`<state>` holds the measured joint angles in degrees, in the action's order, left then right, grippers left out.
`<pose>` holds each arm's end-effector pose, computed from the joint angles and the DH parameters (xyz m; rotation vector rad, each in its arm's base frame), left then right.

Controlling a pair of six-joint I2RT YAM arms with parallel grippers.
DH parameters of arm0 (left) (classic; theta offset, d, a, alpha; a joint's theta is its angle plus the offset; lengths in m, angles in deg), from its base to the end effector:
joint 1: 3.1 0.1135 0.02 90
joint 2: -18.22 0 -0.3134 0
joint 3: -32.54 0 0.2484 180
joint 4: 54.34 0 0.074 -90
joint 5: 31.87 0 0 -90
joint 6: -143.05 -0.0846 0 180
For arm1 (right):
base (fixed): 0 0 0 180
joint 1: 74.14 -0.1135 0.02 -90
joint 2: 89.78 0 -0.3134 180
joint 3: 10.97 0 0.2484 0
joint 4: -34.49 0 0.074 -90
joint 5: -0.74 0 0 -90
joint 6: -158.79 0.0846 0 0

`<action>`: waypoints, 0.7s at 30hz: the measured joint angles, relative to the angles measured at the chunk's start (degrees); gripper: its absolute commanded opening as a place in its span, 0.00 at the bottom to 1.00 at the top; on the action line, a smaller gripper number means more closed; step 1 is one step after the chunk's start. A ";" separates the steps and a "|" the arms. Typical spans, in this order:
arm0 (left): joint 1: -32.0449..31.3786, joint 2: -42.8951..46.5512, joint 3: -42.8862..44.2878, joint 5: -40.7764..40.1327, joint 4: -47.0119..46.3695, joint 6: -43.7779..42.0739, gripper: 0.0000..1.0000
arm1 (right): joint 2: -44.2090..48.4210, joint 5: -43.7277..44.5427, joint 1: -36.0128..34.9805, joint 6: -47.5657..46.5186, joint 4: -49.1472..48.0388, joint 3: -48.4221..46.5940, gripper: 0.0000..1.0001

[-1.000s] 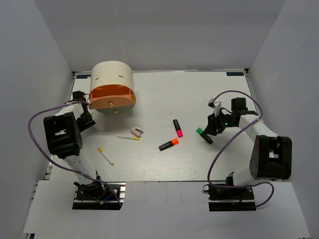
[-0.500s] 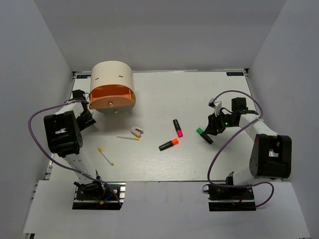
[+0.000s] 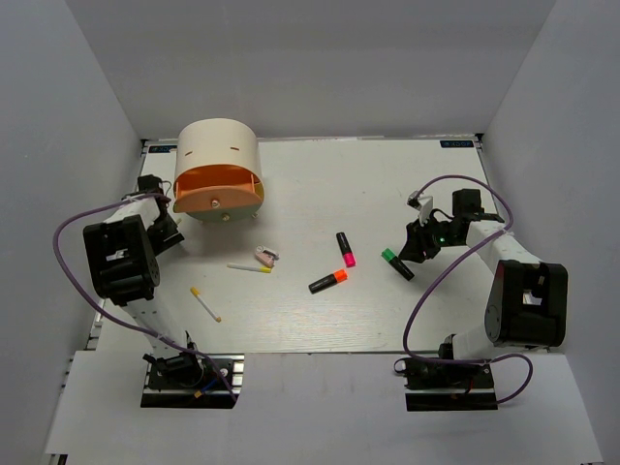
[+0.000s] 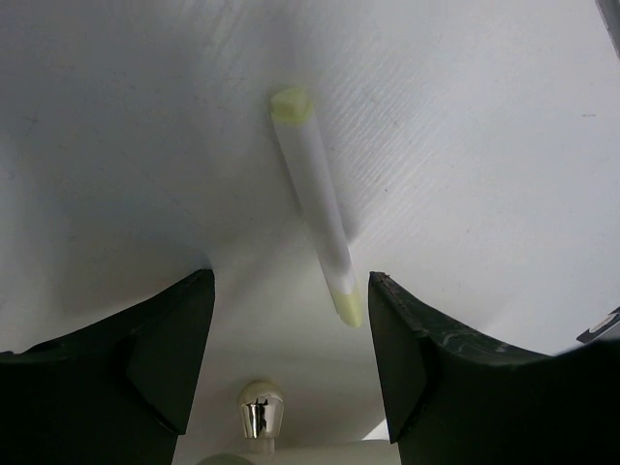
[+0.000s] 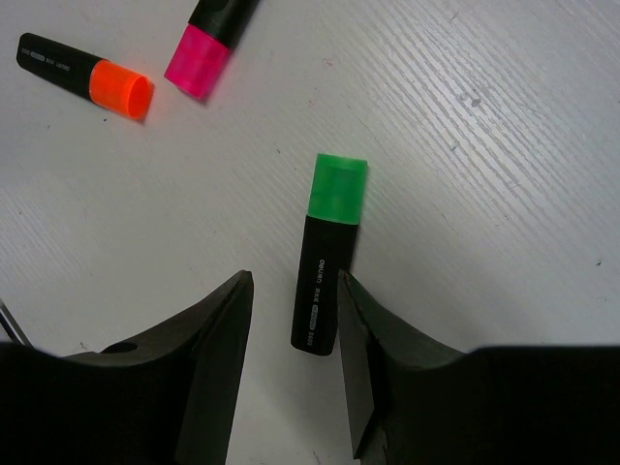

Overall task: Sort the stationery into containers
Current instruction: Pick up the pen from the center of the board.

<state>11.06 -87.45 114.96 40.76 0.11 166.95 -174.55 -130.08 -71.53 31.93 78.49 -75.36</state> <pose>0.3485 0.1140 0.1660 -2.5127 1.1731 0.0446 0.2862 0.0423 0.2146 -0.9058 2.2463 0.6600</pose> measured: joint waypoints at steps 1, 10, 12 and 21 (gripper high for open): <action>0.00 -0.11 0.44 0.00 0.55 0.02 0.75 | 0.00 0.00 0.00 0.00 0.02 0.00 0.46; 0.00 -2.03 3.48 -0.22 2.73 0.02 0.73 | 0.00 0.15 0.00 -0.09 0.11 -0.07 0.46; 0.00 -2.03 3.15 -0.28 2.27 0.02 0.73 | 0.00 0.15 0.02 -0.09 0.11 -0.07 0.46; -0.04 0.61 -1.33 -0.96 -2.16 0.13 0.73 | 0.00 0.11 0.02 -0.15 0.11 -0.07 0.46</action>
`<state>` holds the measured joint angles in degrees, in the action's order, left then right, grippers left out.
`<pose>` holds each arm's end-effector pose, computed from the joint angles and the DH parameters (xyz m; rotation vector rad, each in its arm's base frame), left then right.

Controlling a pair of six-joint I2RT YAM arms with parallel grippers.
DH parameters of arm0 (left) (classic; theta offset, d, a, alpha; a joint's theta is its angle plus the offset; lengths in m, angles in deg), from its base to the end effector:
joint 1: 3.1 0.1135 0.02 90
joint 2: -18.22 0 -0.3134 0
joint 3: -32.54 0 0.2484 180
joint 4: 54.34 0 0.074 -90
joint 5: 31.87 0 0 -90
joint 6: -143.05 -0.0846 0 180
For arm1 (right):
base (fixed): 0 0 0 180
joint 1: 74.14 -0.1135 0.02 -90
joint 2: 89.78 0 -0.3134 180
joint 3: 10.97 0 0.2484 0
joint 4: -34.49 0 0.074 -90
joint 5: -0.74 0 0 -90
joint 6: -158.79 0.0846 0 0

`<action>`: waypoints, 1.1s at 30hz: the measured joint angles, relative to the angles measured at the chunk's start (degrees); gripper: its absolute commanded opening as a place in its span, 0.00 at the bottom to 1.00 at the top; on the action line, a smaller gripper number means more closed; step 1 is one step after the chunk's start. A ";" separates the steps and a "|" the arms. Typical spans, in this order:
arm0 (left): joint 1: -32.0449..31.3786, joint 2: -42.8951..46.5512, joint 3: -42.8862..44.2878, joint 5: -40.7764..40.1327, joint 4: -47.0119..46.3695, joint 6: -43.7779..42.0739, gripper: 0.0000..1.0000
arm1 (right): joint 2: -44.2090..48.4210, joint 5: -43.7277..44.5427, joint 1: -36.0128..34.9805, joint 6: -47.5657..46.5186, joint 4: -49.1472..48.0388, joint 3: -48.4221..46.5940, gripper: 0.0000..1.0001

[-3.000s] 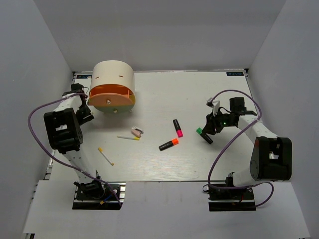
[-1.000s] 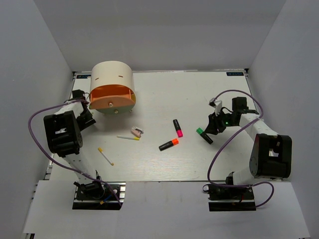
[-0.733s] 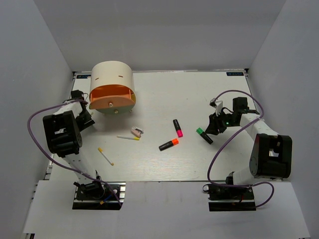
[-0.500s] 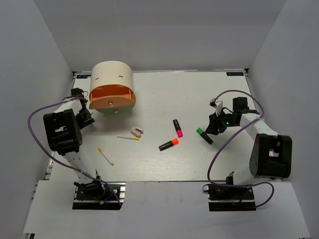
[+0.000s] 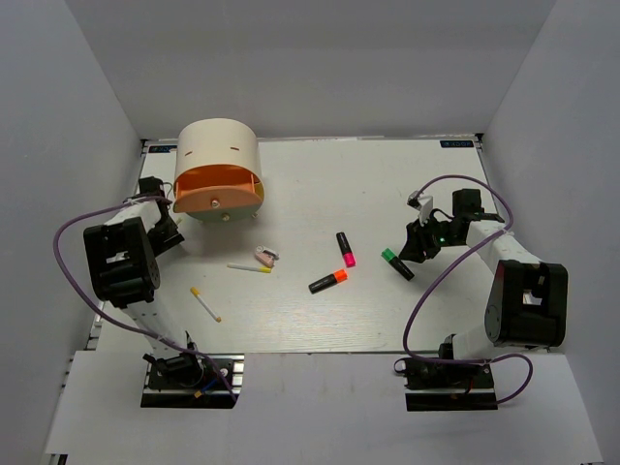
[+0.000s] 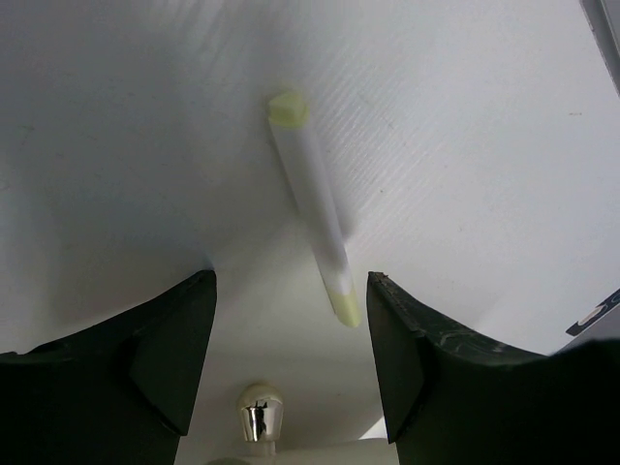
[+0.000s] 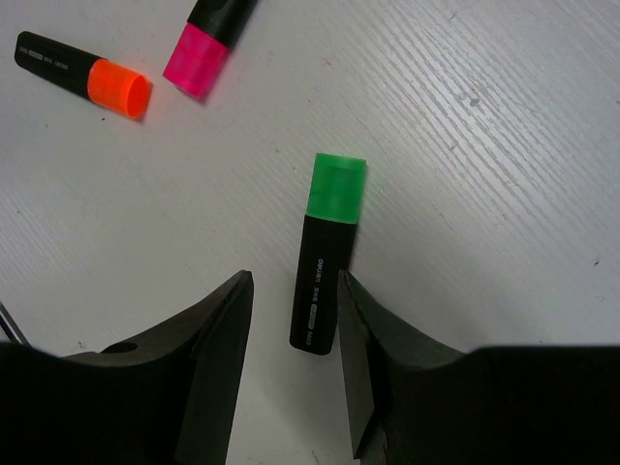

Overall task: Sort the stationery into containers
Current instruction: Pick up the pen from the center of the board.

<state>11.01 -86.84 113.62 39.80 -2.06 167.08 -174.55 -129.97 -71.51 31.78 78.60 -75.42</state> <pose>0.3475 0.1148 0.1653 -2.4913 1.1520 0.0317 0.2862 0.0421 0.2147 -0.9079 2.2468 0.6570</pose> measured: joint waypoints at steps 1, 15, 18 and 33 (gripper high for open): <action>-0.02 0.46 -0.63 -0.07 -0.33 0.02 0.73 | 0.00 0.02 0.00 -0.07 0.00 0.00 0.46; 0.04 7.69 -6.80 -0.28 -2.56 0.00 0.73 | 0.00 -0.02 0.02 -0.92 -0.02 0.00 0.46; 0.04 9.33 -7.04 -0.37 -3.21 0.00 0.73 | 0.00 -0.07 0.04 -0.96 0.00 0.00 0.46; 0.04 19.85 -14.82 -0.85 -8.00 0.00 0.71 | 0.02 -0.24 0.04 -2.16 -0.07 0.50 0.46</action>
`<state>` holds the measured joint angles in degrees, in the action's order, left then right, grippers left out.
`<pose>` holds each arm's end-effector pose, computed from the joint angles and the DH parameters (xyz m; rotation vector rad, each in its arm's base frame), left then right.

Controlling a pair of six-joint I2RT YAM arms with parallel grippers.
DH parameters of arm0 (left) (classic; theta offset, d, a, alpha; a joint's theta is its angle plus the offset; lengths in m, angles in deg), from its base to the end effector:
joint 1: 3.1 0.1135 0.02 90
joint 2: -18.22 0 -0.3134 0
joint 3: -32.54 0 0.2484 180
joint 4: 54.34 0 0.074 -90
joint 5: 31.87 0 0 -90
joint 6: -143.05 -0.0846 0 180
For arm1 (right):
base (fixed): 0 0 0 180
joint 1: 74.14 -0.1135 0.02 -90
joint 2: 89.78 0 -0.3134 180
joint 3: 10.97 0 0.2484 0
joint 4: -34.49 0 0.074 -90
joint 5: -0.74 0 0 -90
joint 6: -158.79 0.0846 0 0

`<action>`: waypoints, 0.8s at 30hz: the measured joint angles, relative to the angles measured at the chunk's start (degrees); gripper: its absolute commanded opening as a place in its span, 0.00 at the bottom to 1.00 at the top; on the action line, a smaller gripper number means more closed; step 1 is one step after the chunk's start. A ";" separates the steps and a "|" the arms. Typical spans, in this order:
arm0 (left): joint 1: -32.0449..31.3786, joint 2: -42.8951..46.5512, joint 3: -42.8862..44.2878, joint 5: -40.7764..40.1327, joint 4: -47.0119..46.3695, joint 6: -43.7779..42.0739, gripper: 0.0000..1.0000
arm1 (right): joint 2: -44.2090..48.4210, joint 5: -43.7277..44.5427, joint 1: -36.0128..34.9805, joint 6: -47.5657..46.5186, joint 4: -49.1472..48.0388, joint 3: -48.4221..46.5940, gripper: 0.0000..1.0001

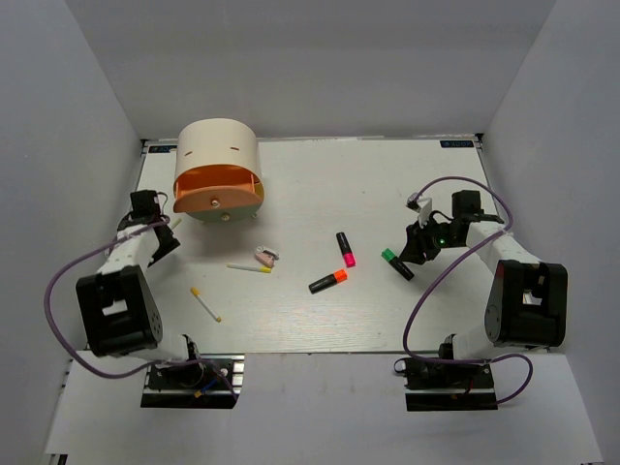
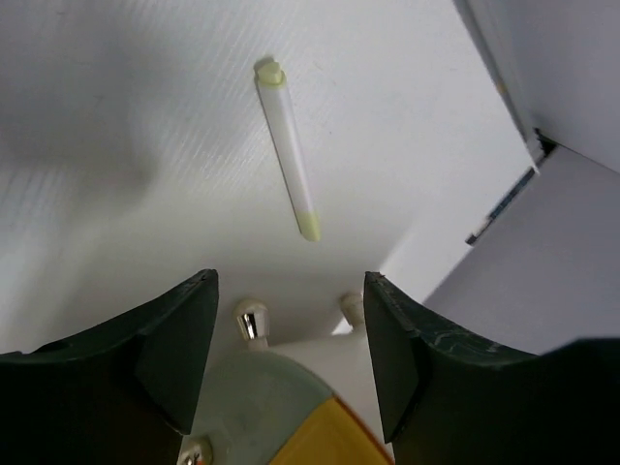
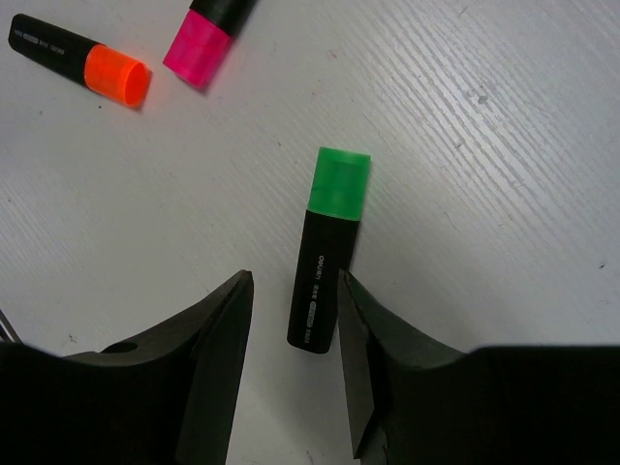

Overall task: Sort the stationery into containers
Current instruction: Pick up the pen from the center of the board.

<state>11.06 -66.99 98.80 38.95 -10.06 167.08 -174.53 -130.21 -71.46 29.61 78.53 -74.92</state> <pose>0.2822 0.0999 0.2077 -2.3696 1.0354 -0.1896 0.2844 0.0422 0.2126 -0.9462 2.2278 0.6489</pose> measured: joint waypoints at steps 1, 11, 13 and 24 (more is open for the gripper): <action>0.00 2.21 -1.64 -0.09 -0.72 0.02 0.70 | 0.00 0.00 0.00 -0.04 0.02 0.20 0.46; 0.00 17.64 -8.55 -1.70 -4.90 -2.05 0.69 | 0.00 -0.70 0.22 -0.92 0.02 0.31 0.46; 0.00 17.81 -8.35 -1.42 -5.05 -5.66 0.69 | -0.02 -0.98 0.22 -1.46 0.07 0.31 0.48; 0.00 19.54 -6.03 5.95 -5.01 -44.11 0.67 | -0.17 -2.05 0.20 -5.05 1.60 -0.79 0.49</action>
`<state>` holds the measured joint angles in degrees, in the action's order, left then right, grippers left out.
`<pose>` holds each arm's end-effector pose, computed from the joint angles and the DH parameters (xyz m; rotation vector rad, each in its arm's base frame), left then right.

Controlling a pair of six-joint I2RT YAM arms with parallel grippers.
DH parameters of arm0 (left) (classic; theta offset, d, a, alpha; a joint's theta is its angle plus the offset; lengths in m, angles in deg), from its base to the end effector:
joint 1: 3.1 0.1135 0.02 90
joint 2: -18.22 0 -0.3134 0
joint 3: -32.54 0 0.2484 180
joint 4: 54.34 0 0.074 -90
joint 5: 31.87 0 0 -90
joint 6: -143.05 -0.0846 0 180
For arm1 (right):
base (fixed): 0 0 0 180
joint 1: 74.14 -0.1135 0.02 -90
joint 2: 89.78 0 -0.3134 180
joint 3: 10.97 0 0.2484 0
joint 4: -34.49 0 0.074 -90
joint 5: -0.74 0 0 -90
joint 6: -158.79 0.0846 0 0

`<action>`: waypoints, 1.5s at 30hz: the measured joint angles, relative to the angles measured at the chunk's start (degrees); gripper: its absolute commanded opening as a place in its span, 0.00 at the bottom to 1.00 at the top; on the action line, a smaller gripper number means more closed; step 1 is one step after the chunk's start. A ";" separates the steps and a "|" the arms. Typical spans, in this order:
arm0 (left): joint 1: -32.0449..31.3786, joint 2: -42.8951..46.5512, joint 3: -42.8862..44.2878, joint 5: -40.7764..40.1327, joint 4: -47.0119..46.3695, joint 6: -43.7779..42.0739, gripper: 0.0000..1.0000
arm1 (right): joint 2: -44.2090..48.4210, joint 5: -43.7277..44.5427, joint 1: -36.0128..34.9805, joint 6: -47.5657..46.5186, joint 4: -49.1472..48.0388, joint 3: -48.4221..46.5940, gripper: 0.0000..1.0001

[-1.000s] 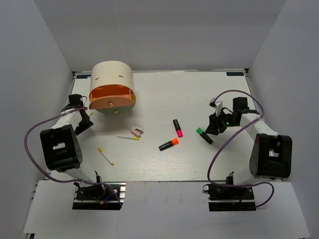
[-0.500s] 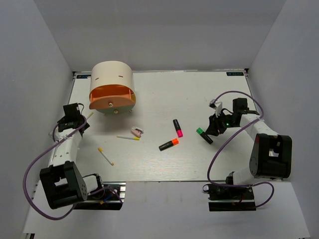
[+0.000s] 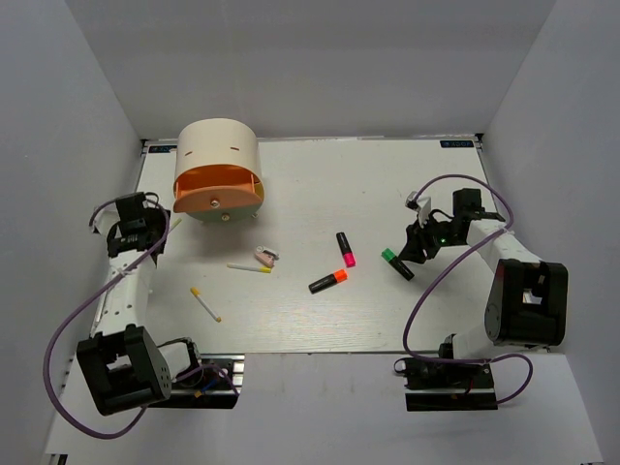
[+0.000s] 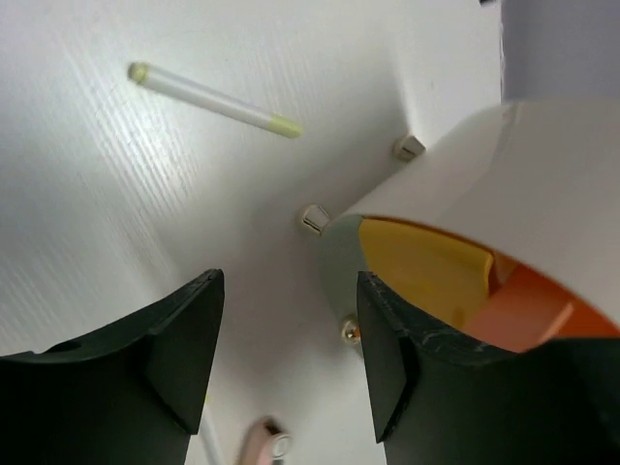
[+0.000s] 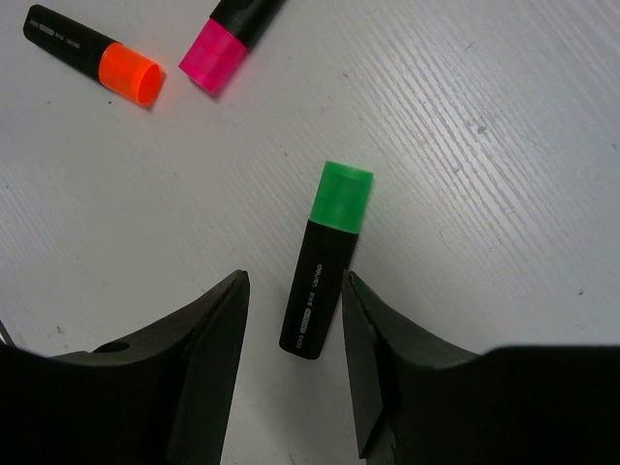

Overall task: Sort the stationery into containers
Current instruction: Pick up the pen from the center of the board.

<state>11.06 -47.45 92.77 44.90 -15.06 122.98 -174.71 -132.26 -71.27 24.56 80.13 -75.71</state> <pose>0.2370 0.0798 0.2655 -1.6460 1.6567 -0.2159 0.2836 0.0436 0.2160 -1.0323 2.1641 0.6584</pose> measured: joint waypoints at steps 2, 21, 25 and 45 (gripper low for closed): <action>0.00 0.07 1.95 1.79 0.50 -9.31 0.67 | -0.35 -0.33 0.02 -0.20 0.04 -0.50 0.49; -0.96 10.32 1.27 9.20 2.91 -76.94 0.67 | -1.11 -1.86 0.00 -2.19 0.87 -1.62 0.49; -0.96 8.85 0.22 11.61 3.06 -87.08 0.70 | -1.44 -2.23 0.00 -2.75 0.92 -1.97 0.49; -1.05 5.57 -0.63 27.23 1.49 -98.01 0.68 | -2.64 -3.50 0.00 -4.22 -0.20 -1.97 0.49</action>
<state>10.01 -41.88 92.14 72.13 -13.58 24.97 -177.35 -135.76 -71.27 20.34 79.93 -77.67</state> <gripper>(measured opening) 0.685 0.493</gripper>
